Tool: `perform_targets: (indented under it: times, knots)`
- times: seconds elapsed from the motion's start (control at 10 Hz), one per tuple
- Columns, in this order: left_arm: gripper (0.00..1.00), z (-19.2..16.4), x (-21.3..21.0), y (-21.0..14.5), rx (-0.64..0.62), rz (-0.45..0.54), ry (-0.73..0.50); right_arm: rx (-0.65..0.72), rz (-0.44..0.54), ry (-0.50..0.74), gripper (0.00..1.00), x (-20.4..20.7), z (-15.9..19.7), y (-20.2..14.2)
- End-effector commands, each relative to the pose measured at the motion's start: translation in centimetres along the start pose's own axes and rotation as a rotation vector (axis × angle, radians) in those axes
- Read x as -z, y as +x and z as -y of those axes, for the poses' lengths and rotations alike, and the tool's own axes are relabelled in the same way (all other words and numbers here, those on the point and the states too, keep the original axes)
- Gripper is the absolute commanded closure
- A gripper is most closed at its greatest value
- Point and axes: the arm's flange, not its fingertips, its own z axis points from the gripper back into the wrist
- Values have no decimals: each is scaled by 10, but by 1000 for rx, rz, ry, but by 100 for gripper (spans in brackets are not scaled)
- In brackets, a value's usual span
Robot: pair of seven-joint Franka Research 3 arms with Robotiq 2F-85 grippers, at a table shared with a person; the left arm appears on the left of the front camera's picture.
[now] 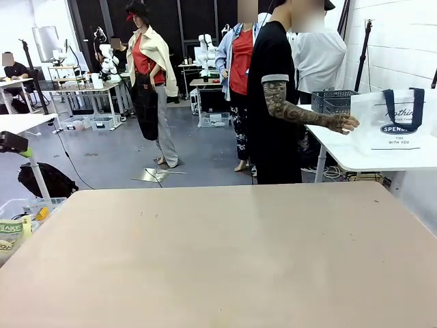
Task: Transfer purchased items from the store into the shopping bag.
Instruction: Open the Reusable shopping bag in the center of the table.
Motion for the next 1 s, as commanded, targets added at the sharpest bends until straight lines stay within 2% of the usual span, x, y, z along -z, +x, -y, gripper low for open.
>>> perform_targets:
  times: [0.0, 0.9]
  knots:
    - [0, -1, -1, 1, -18, 10, 3, 18, -2, 0, 0, -1, -1, -1]
    - [0, -1, -1, 1, -18, 10, 3, 18, -2, 0, 0, -1, -1, -1]
